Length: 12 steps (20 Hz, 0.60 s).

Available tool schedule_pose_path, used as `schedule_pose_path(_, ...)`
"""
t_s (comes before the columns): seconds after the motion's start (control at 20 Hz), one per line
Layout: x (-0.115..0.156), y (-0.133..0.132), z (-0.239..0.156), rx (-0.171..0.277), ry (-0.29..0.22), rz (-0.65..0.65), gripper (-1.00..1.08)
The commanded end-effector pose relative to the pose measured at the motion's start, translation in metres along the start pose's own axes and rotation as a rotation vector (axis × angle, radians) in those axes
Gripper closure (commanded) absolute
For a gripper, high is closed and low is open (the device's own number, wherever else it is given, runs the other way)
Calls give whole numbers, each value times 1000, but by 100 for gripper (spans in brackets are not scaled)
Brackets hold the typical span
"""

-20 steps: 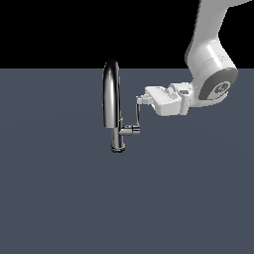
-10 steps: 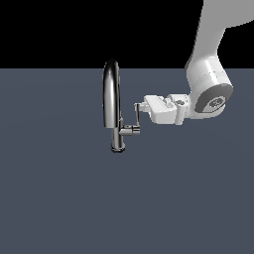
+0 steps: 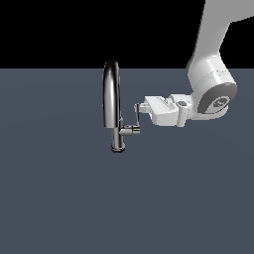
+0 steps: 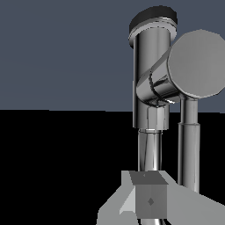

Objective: Turn on the faucet by rotating a designated handle.

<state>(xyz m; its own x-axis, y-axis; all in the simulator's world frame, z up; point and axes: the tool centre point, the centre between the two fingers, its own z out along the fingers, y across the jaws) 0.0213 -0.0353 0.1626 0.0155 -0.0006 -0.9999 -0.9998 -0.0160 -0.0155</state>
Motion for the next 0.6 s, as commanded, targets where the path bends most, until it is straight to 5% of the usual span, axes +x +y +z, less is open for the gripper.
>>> schedule_pose_path(0.0,-1,7,0,0,0,0,108)
schedule_pose_path(0.55,-5,41,0,0,0,0,108)
